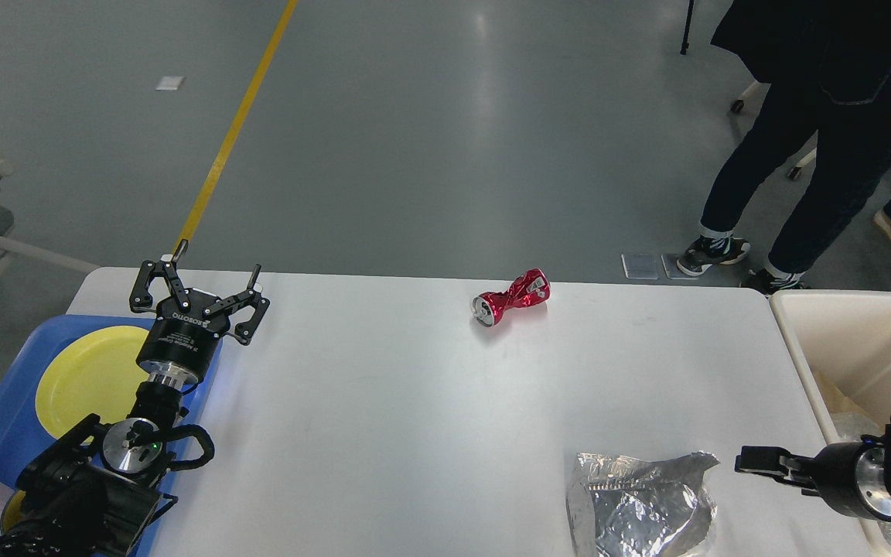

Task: Tidy desktop
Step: 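Reach down and grasp the crumpled foil sheet with the right gripper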

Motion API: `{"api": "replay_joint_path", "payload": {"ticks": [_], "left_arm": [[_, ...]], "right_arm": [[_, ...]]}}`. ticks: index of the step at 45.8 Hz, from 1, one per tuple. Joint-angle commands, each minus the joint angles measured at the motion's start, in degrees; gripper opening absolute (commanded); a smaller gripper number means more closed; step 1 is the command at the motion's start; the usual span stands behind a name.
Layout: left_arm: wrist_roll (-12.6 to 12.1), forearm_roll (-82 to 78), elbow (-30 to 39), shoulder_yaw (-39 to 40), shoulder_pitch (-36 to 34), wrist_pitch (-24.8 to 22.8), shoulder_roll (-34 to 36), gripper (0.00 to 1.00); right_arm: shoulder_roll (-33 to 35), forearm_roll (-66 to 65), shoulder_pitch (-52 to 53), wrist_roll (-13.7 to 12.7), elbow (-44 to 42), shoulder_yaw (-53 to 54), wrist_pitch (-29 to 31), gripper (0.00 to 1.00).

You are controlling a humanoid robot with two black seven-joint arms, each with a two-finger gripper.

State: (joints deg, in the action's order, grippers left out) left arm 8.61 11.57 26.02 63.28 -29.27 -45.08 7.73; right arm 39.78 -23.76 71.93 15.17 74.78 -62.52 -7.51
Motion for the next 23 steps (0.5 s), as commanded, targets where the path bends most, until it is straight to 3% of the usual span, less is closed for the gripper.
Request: {"api": "replay_joint_path", "payload": {"ticks": [1,23], "left_arm": [[0.0,-0.1,0.0,0.0,0.0,0.0,0.0,1.0],[0.0,0.0,0.0,0.0,0.0,0.0,0.0,1.0]], "right_arm": [[0.8,0.4,0.8,0.6,3.3,1.8,-0.1,1.0],[-0.1,2.5,0.1,0.6,6.6,3.8,-0.1,1.0]]}}
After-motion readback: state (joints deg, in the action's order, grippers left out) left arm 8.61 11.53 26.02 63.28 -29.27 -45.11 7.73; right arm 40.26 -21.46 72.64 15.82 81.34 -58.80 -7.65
